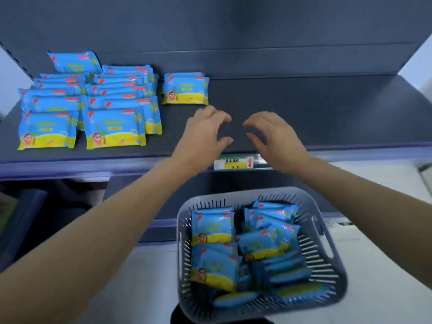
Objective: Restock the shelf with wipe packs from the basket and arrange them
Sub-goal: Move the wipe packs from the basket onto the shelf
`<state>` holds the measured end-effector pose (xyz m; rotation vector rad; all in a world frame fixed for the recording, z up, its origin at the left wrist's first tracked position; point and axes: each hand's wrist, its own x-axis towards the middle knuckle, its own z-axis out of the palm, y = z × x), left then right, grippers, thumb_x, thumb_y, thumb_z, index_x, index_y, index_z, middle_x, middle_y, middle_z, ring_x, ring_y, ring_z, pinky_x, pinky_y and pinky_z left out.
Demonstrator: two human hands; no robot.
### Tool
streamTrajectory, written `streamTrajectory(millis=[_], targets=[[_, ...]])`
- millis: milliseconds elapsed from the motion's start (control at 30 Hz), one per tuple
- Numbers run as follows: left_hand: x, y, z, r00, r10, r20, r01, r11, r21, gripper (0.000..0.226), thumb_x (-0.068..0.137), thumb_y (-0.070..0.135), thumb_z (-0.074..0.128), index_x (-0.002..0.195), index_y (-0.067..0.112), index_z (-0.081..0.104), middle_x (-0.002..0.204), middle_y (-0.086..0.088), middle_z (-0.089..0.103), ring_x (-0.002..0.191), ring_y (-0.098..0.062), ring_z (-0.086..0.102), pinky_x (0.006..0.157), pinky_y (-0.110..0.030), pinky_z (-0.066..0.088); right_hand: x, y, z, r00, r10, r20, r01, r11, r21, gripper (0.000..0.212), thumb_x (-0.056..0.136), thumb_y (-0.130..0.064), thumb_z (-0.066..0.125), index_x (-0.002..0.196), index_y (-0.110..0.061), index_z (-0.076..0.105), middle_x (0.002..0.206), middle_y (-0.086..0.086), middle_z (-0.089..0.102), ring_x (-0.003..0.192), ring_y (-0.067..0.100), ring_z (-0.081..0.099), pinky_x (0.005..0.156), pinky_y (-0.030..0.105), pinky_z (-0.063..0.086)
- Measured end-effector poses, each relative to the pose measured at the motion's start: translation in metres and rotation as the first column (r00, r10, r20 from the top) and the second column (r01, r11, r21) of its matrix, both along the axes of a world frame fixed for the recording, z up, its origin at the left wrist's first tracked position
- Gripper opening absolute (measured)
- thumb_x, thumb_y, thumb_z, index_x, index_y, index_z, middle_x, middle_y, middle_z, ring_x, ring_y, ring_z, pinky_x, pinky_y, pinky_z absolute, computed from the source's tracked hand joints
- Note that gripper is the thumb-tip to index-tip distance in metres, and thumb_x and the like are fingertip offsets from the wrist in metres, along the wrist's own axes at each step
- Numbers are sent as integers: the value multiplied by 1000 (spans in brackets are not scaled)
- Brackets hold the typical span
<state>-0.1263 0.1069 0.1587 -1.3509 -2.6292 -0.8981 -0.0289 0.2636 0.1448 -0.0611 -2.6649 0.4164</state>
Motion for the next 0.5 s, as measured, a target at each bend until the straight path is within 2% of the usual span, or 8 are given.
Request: streamTrajectory(millis=[133,233,400,500], targets=[[54,-13,-61,990,-31,138,58,978,-200,39,85,24,65,121,13,55,118,-5,52,114,-23,44,99,-39,35,60,2,-51,986,9,167,-7,1000,-15,21,85,-4,60,105,0,65,108,16,64,102,36,58,90,46,46],[78,-23,-100,972,7,235,71,944,-322,39,86,24,63,122,13,53,120,-6,51,115,-23,44,98,-36,33,92,6,-87,932,-3,364,0,1000,8,28,91,-11,55,117,-4,60,121,14,59,113,33,52,96,42,39],[104,-41,-150,940,60,336,109,880,-461,41,84,19,66,122,10,54,122,-10,52,116,-28,47,100,-41,36,116,4,-134,773,12,634,-31,999,20,42,93,-22,53,132,-10,49,135,11,49,125,29,43,103,39,34],[110,-55,-175,926,74,371,179,779,-601,44,85,22,65,126,14,50,126,-9,48,116,-27,46,99,-39,36,123,0,-159,649,3,760,-35,999,25,52,94,-27,53,142,-15,38,147,9,37,134,30,32,108,44,31]])
